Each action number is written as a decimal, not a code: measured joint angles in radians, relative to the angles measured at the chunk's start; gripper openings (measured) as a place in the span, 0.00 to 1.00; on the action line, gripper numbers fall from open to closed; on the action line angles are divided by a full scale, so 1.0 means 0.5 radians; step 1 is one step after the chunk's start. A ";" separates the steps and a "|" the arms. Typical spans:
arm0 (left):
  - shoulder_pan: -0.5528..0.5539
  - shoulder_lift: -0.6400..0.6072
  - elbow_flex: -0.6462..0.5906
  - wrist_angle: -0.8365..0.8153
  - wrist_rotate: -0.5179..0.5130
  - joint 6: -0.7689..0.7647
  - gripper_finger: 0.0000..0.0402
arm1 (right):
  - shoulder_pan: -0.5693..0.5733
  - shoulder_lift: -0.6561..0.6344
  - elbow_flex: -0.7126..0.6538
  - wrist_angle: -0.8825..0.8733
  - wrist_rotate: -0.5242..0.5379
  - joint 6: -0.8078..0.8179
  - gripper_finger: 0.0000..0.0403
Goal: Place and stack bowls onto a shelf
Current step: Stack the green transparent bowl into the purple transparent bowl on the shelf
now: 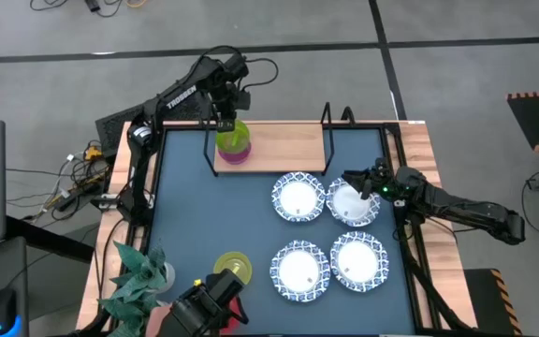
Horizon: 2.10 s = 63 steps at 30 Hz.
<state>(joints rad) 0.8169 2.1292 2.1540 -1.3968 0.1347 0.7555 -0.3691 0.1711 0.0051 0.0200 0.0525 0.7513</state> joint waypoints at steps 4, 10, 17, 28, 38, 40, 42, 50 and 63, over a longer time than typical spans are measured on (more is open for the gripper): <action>0.001 0.000 -0.009 0.010 0.023 -0.005 0.00 | 0.000 0.000 0.000 0.000 0.000 -0.002 0.55; 0.000 0.001 -0.176 -0.002 -0.050 -0.016 0.00 | 0.000 0.000 0.000 0.001 0.001 0.000 0.55; -0.005 0.001 -0.194 0.047 -0.052 -0.014 0.00 | 0.000 0.000 0.000 0.002 0.001 -0.001 0.55; -0.003 -0.001 -0.274 0.030 -0.041 0.020 0.00 | 0.000 0.000 0.000 0.002 0.002 -0.007 0.55; -0.064 -0.001 -0.431 0.070 -0.135 0.011 0.16 | 0.000 0.000 0.000 0.002 0.003 0.000 0.55; -0.065 -0.001 -0.428 0.095 -0.144 -0.013 0.20 | 0.000 0.000 0.000 0.002 0.003 0.000 0.55; -0.065 -0.001 -0.406 0.102 -0.147 -0.039 0.25 | 0.000 0.000 0.000 0.002 0.003 0.000 0.55; -0.072 -0.001 -0.328 0.142 -0.142 -0.095 0.39 | 0.000 0.000 0.000 0.002 0.003 0.000 0.55; -0.206 -0.001 0.034 0.016 -0.129 -0.194 0.43 | 0.000 0.000 0.000 0.002 0.002 -0.001 0.55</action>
<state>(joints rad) 0.7140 2.1288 2.1711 -1.3887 0.0700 0.6582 -0.3691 0.1708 0.0051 0.0212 0.0536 0.7509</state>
